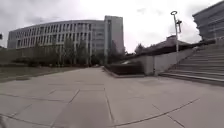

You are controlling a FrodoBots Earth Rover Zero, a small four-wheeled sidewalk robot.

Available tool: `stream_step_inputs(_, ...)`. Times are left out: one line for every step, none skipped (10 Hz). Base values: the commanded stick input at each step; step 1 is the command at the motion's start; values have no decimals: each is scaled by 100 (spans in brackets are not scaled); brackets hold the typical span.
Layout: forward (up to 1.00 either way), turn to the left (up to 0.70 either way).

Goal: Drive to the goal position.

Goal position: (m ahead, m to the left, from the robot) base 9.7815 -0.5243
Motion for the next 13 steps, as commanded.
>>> stream_step_inputs(70, 2)
stream_step_inputs(70, 2)
stream_step_inputs(70, 2)
stream_step_inputs(70, 2)
stream_step_inputs(70, 2)
stream_step_inputs(70, 2)
stream_step_inputs(70, 2)
stream_step_inputs(70, 2)
stream_step_inputs(70, 2)
stream_step_inputs(70, 2)
stream_step_inputs(70, 2)
stream_step_inputs(70, 2)
stream_step_inputs(70, 2)
